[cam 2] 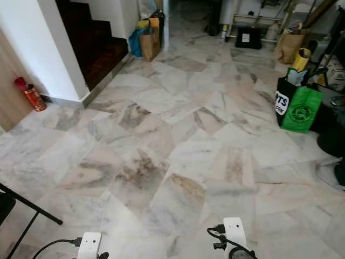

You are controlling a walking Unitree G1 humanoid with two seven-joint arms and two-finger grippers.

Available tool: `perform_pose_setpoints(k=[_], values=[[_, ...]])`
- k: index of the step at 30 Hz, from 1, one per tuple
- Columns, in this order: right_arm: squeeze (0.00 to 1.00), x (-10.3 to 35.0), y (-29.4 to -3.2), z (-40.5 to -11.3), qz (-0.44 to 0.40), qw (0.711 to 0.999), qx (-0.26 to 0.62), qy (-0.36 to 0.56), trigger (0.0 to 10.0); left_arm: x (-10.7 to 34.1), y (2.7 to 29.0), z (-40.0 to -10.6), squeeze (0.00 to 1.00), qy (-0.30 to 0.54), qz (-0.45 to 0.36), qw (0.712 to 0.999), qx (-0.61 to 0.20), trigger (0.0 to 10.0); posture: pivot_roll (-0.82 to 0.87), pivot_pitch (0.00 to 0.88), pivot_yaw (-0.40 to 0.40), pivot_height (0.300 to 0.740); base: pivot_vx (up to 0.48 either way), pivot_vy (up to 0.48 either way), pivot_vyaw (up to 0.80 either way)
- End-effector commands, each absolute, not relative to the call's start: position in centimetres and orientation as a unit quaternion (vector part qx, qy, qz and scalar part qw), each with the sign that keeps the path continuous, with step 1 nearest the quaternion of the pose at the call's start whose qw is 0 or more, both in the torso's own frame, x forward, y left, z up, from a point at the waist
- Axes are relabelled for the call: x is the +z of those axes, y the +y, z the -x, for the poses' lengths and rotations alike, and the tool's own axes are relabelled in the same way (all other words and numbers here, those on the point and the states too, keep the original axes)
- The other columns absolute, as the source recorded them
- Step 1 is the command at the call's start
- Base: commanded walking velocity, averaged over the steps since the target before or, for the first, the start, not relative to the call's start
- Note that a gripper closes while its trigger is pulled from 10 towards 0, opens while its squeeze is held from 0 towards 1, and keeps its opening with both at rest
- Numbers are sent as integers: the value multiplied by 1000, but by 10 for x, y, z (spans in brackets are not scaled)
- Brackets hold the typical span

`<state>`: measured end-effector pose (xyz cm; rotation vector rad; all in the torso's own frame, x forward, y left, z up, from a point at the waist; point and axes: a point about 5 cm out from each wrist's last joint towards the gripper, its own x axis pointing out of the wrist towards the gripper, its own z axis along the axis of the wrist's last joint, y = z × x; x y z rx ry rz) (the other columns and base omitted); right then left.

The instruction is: Setting the table

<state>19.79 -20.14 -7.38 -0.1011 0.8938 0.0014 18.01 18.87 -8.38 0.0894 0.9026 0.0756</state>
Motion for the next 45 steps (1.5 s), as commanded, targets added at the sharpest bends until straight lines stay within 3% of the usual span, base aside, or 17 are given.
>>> perform_pose_setpoints(k=[1,45], values=[[0,-80,-223,-181,-55,875,-79,474,10000,-86,227,-165,0,477,23,874,88,10000,-46,0,-13,740,0,0,-788],[0,-79,-218,-186,-54,877,-78,471,10000,-86,223,-167,0,481,-7,874,64,10000,-31,0,-2,740,0,56,-788]])
